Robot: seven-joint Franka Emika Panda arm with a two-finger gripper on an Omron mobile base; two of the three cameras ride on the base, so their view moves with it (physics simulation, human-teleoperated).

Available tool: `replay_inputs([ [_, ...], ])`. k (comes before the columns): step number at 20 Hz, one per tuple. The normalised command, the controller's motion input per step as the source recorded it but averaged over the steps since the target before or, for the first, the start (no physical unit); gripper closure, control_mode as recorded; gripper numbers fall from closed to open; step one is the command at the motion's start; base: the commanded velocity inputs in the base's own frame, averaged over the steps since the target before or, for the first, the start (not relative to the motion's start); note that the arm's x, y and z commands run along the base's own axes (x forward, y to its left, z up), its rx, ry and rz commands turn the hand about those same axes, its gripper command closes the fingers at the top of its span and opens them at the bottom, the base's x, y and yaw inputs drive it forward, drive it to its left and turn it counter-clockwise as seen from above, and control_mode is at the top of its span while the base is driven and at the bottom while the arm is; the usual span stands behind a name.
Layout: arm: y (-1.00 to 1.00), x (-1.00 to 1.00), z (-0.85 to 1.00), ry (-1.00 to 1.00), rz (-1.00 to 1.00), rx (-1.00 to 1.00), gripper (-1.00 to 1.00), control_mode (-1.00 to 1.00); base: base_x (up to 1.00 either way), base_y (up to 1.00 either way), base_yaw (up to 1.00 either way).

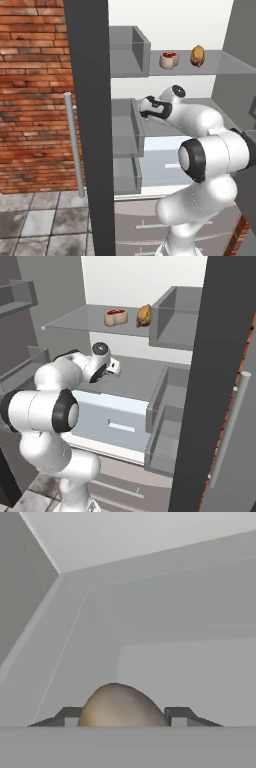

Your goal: Gather the mushroom and avocado from the fridge and place them on a tray on the dining counter. Then gather the steak and chicken drumstick from the fridge and place them on the other tray.

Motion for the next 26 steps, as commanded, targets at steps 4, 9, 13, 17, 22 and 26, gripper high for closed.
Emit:
replay_inputs([
  [4, -0.35, -0.54, 0.72, -0.04, 0.00, 0.00, 1.00, -1.00, 0.00, 0.00, 0.00],
  [9, -0.17, -0.69, 0.60, -0.04, 0.00, 0.00, 1.00, -1.00, 0.00, 0.00, 0.00],
  [13, -0.02, -0.73, 0.58, -0.04, 0.00, 0.00, 1.00, -1.00, 0.00, 0.00, 0.00],
  [17, 0.00, -0.84, 0.49, -0.07, 0.00, 0.00, 1.00, -1.00, 0.00, 0.00, 0.00],
  [22, -0.10, -0.98, 0.40, -0.10, 0.00, 0.00, 1.00, -1.00, 0.00, 0.00, 0.00],
  [26, -0.05, -0.91, 0.34, -0.06, 0.00, 0.00, 1.00, -1.00, 0.00, 0.00, 0.00],
])
